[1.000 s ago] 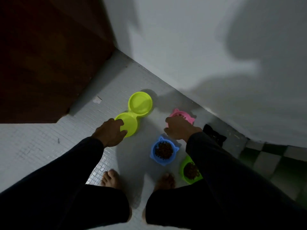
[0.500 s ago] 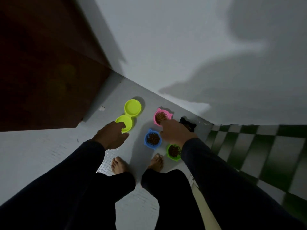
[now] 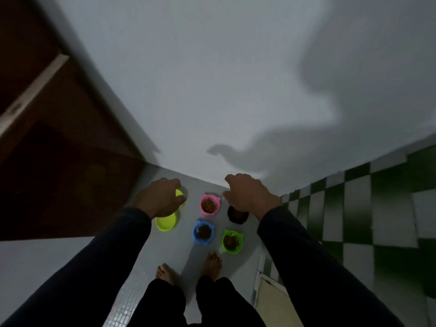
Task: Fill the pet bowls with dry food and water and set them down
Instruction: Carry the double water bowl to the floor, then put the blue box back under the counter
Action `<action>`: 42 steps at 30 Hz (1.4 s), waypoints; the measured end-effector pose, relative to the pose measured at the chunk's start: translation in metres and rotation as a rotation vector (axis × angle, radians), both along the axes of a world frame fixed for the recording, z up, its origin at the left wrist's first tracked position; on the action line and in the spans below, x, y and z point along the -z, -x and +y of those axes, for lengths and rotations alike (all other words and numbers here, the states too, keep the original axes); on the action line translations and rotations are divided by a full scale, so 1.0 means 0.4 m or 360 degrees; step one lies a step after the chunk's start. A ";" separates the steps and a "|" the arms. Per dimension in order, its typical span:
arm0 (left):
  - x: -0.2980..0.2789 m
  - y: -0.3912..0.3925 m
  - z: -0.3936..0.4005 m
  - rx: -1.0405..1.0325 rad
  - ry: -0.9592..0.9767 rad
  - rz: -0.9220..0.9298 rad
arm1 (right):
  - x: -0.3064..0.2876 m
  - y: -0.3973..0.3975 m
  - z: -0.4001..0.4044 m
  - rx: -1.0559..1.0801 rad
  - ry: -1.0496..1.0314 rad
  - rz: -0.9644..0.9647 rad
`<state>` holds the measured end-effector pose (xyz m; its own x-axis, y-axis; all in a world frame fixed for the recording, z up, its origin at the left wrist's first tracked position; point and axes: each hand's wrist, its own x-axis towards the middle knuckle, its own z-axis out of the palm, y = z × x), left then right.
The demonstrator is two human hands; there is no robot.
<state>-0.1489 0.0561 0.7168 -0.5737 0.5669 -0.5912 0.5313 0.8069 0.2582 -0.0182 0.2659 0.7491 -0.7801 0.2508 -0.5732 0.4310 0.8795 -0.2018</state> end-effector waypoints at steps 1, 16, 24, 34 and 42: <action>-0.030 0.000 0.016 0.0032 -0.0014 0.0031 | -0.030 -0.013 0.008 0.0013 -0.0028 0.0018; -0.391 -0.054 0.220 0.0777 -0.0160 0.0456 | -0.355 -0.251 0.019 0.0741 -0.0305 0.0139; -0.497 -0.168 0.238 0.1228 -0.0302 0.0483 | -0.442 -0.403 -0.152 0.1233 -0.0433 0.0223; -0.553 -0.416 0.244 0.1720 -0.0426 0.0405 | -0.510 -0.653 -0.349 0.1663 -0.0549 0.0240; -0.580 -0.654 0.216 0.1981 -0.0562 0.0201 | -0.541 -0.889 -0.492 0.2015 -0.0689 0.0231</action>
<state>0.1125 0.1425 0.9490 0.4067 0.8688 -0.2823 0.9059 -0.3437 0.2475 0.3376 0.0692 0.9656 0.0742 0.9774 -0.1978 0.9872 -0.1000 -0.1242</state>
